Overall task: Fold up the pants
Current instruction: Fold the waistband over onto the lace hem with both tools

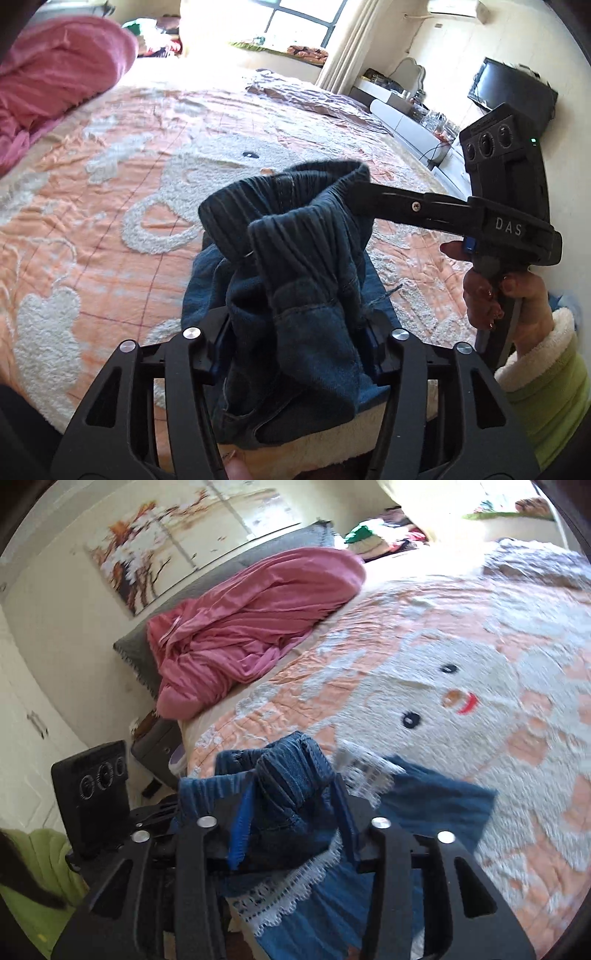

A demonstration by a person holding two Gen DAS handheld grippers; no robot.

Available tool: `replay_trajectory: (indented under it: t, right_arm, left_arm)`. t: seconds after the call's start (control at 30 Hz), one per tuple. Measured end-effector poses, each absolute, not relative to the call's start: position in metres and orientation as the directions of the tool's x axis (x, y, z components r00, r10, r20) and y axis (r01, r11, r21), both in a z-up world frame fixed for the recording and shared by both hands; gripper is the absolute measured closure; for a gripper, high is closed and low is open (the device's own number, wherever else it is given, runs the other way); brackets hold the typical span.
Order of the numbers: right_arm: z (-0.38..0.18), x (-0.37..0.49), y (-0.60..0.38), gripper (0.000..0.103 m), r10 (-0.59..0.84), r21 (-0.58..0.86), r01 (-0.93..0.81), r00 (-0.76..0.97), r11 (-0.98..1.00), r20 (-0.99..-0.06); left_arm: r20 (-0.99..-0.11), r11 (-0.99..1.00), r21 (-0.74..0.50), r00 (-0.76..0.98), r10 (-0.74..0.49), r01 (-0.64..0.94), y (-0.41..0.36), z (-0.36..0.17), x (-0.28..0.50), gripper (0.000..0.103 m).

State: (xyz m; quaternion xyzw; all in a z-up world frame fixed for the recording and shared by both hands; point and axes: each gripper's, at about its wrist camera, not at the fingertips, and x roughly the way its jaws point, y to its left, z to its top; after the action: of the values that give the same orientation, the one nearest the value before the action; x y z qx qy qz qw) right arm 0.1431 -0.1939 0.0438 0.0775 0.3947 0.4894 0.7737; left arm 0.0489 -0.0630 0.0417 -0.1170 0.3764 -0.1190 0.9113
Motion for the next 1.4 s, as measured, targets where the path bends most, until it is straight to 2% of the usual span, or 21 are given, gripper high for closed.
replay_trajectory:
  t: [0.1,0.17,0.2,0.23,0.43,0.67,0.77,0.9,0.93,0.97,1.0,1.03,1.07,1.1,1.23,1.33,1.4]
  right_arm:
    - [0.029,0.144,-0.222,0.046,0.814,0.568,-0.613,0.238,0.549,-0.53]
    - [0.02,0.141,-0.239,0.04,0.817,0.608,-0.562,0.255,0.561,-0.517]
    - [0.016,0.14,-0.247,0.037,0.825,0.638,-0.533,0.256,0.556,-0.504]
    - [0.013,0.14,-0.252,0.031,0.826,0.656,-0.51,0.258,0.556,-0.5]
    - [0.006,0.134,-0.258,0.024,0.801,0.661,-0.457,0.268,0.595,-0.536]
    - [-0.011,0.133,-0.238,0.018,0.783,0.67,-0.415,0.221,0.616,-0.582]
    - [-0.017,0.135,-0.233,0.012,0.793,0.704,-0.373,0.196,0.604,-0.577]
    - [-0.021,0.141,-0.224,0.012,0.801,0.732,-0.335,0.153,0.593,-0.578]
    - [-0.022,0.141,-0.219,0.014,0.792,0.723,-0.337,0.15,0.603,-0.592]
    - [-0.021,0.141,-0.215,0.021,0.78,0.705,-0.349,0.149,0.617,-0.608]
    - [-0.019,0.139,-0.209,0.044,0.758,0.672,-0.373,0.157,0.639,-0.633]
    - [-0.016,0.137,-0.202,0.053,0.74,0.641,-0.399,0.171,0.656,-0.651]
    - [-0.012,0.134,-0.198,0.055,0.743,0.634,-0.418,0.179,0.651,-0.645]
    - [-0.006,0.131,-0.194,0.064,0.756,0.629,-0.449,0.195,0.635,-0.625]
    - [0.024,0.121,-0.181,0.065,0.782,0.545,-0.592,0.262,0.594,-0.566]
    - [0.017,0.127,-0.185,0.065,0.729,0.476,-0.593,0.306,0.65,-0.612]
    - [0.002,0.134,-0.192,0.065,0.718,0.498,-0.558,0.289,0.664,-0.633]
  left_arm:
    - [-0.63,0.961,-0.226,0.728,-0.271,0.162,-0.081,0.043,0.044,0.047]
    - [-0.607,0.964,-0.173,0.749,-0.265,0.201,-0.093,0.044,0.039,0.044]
    - [-0.602,0.961,-0.14,0.751,-0.272,0.236,-0.103,0.043,0.036,0.039]
    - [-0.606,0.956,-0.123,0.742,-0.286,0.268,-0.111,0.04,0.031,0.037]
    - [-0.699,0.892,-0.214,0.576,-0.424,0.398,-0.134,0.004,0.028,0.03]
    - [-0.675,0.865,-0.261,0.56,-0.48,0.428,-0.115,0.018,0.008,0.028]
    - [-0.645,0.886,-0.245,0.616,-0.453,0.395,-0.095,0.036,-0.005,0.024]
    - [-0.675,0.954,-0.173,0.676,-0.296,0.245,-0.062,0.04,0.002,0.024]
    - [-0.685,0.959,-0.182,0.672,-0.283,0.218,-0.056,0.037,0.007,0.024]
    - [-0.697,0.964,-0.181,0.666,-0.266,0.196,-0.052,0.034,0.011,0.029]
    - [-0.707,0.968,-0.173,0.661,-0.252,0.184,-0.051,0.03,0.014,0.034]
    - [-0.713,0.97,-0.168,0.659,-0.242,0.175,-0.049,0.026,0.016,0.035]
    - [-0.721,0.971,-0.171,0.651,-0.238,0.166,-0.048,0.023,0.017,0.035]
    - [-0.727,0.97,-0.184,0.641,-0.245,0.162,-0.048,0.019,0.018,0.036]
    - [-0.742,0.974,-0.161,0.632,-0.226,0.159,-0.052,0.011,0.021,0.037]
    - [-0.754,0.975,-0.146,0.619,-0.219,0.166,-0.062,0.005,0.022,0.037]
    - [-0.769,0.974,-0.144,0.6,-0.221,0.175,-0.066,-0.001,0.023,0.037]
